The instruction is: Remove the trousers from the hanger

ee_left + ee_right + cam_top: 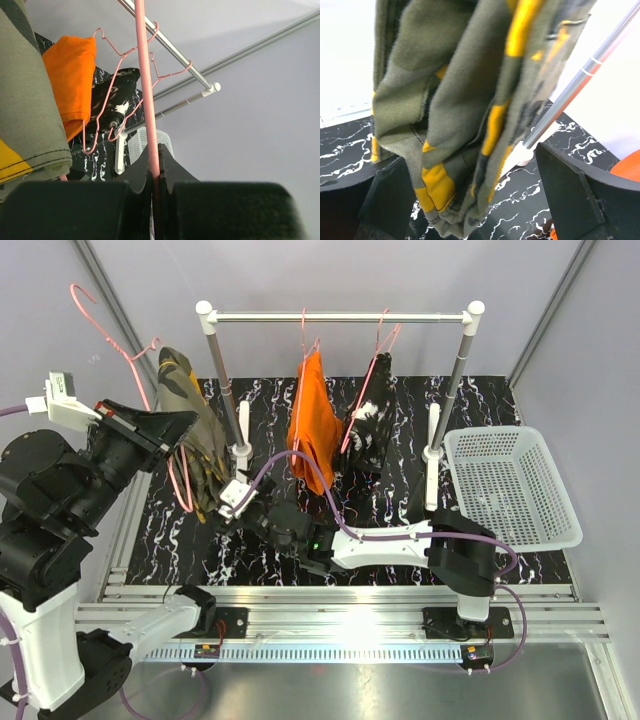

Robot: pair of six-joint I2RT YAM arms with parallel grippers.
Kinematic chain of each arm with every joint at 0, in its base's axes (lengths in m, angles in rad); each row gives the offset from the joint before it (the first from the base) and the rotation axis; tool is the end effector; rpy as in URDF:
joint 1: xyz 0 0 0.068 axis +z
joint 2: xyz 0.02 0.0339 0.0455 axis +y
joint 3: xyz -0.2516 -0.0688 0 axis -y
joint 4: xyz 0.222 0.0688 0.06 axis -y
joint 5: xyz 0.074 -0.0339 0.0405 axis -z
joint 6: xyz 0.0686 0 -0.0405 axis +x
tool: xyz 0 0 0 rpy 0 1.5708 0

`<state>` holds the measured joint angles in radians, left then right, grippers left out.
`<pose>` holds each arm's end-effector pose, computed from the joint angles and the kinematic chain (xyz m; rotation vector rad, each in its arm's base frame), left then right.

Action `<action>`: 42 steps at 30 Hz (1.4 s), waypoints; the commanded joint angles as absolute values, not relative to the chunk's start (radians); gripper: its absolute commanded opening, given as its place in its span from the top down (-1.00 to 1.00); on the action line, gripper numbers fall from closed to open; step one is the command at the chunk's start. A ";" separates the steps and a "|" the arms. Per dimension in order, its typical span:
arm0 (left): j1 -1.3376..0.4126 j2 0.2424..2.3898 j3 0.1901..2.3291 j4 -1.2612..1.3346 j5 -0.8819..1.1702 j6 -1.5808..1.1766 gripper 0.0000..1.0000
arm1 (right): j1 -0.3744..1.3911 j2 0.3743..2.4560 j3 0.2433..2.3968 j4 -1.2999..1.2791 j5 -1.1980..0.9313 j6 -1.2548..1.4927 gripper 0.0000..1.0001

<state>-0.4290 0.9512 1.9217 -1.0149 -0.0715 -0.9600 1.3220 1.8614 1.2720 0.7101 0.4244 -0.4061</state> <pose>0.0858 -0.0338 0.5291 -0.5055 1.6360 -1.0006 0.1371 0.4248 0.2975 -0.8642 1.1964 0.4384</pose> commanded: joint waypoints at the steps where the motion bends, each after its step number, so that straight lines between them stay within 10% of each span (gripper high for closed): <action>1: -0.430 0.934 1.931 -0.740 -0.048 -0.950 1.00 | 1.324 1.833 1.327 0.773 0.420 -0.347 -0.99; 42: -0.430 0.865 1.804 -0.732 -0.101 -0.942 1.00 | 1.285 1.680 1.433 0.477 0.559 -0.340 -0.85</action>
